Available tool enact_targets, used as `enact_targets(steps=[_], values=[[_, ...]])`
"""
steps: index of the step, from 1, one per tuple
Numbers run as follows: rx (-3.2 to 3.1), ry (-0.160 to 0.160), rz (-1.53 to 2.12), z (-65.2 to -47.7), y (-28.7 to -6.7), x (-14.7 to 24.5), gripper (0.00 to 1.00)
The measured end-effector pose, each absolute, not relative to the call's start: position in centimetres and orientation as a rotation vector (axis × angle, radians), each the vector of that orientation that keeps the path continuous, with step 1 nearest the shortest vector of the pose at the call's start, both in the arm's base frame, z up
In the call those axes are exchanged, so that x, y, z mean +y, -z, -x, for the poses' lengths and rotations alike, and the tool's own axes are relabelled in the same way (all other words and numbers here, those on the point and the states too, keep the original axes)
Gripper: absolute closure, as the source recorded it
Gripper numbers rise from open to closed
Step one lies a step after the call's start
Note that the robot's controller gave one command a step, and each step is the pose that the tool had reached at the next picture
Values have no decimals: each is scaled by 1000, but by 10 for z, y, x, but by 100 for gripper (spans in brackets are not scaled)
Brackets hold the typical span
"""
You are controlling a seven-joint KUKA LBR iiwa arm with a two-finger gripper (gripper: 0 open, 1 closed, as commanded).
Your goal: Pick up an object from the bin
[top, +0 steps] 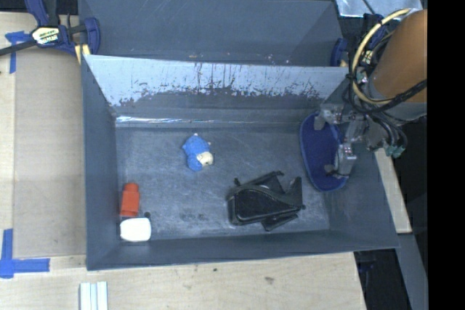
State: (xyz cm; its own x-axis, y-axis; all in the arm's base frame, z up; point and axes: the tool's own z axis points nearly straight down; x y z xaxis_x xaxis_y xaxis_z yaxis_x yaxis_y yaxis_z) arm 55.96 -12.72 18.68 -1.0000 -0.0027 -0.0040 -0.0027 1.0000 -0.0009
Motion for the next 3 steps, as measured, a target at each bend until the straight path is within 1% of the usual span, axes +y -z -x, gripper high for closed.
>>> enact_targets(steps=[1, 2, 3], values=[[3140, -1, 190, -521, -102, -99, 0], [3140, 0, 92, -485, -69, -51, 0], [3137, 1, -178, -485, -70, -28, 0]])
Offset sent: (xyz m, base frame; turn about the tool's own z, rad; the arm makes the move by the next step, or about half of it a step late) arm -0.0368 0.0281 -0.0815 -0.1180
